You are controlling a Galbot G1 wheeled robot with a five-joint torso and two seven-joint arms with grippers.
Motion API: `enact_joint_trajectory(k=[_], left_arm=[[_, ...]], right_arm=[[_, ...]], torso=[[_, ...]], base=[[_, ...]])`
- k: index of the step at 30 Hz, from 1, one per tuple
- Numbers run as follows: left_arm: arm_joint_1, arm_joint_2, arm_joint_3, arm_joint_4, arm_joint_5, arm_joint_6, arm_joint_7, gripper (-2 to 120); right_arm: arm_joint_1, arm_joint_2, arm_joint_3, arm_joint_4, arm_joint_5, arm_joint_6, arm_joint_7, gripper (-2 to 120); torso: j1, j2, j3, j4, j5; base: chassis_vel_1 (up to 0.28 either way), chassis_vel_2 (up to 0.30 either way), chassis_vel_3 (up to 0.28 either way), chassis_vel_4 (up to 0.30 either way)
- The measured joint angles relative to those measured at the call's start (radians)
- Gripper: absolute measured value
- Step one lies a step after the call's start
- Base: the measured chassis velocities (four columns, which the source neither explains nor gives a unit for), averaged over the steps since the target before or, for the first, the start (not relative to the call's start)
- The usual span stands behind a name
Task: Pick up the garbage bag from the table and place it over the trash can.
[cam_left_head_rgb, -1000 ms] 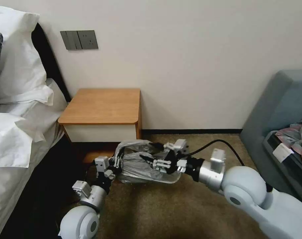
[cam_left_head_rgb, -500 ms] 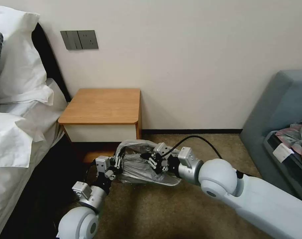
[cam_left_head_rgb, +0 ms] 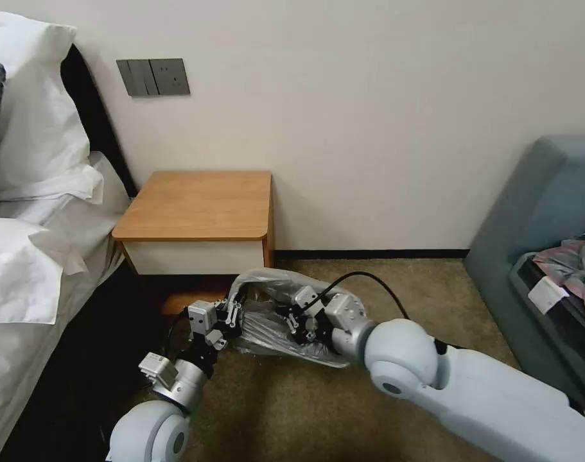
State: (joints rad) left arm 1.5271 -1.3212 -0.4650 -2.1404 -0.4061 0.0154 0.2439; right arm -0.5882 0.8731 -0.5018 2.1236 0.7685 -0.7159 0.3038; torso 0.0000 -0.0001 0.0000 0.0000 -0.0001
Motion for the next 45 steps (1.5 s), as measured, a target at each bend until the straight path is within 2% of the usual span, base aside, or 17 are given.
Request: enact_joint_trajectory(k=[3,9,23,39,45], left_arm=[[0.001,-0.002,0.001,-0.004,0.004,-0.003,0.011,6],[-0.001,-0.001,-0.002,-0.009,0.018,-0.004,0.020,6],[-0.006,-0.005,-0.019,-0.007,0.097,-0.022,0.090,5],[-0.008,-0.015,-0.009,-0.012,0.127,-0.016,0.071,5],[-0.016,-0.016,-0.006,-0.012,0.127,-0.007,0.054,5]], right_arm=[[0.032,0.033,-0.060,-0.031,-0.025,-0.017,0.044,0],[0.069,0.041,-0.115,-0.056,-0.038,-0.018,0.086,0],[0.209,-0.042,-0.236,-0.098,-0.027,-0.018,0.099,0],[0.305,-0.009,-0.356,-0.139,-0.017,-0.017,0.144,0],[0.342,0.004,-0.426,-0.154,0.054,-0.017,0.197,0]], torso=[[0.000,0.000,0.000,0.0001,0.0001],[0.000,0.000,0.000,0.0000,0.0002],[0.000,0.000,0.000,0.0000,0.0001],[0.000,0.000,0.000,0.0000,0.0001],[0.000,0.000,0.000,0.0000,0.0001]], base=[[0.000,0.000,0.000,0.000],[0.000,0.000,0.000,0.000],[0.000,0.000,0.000,0.000],[0.000,0.000,0.000,0.000],[0.000,0.000,0.000,0.000]])
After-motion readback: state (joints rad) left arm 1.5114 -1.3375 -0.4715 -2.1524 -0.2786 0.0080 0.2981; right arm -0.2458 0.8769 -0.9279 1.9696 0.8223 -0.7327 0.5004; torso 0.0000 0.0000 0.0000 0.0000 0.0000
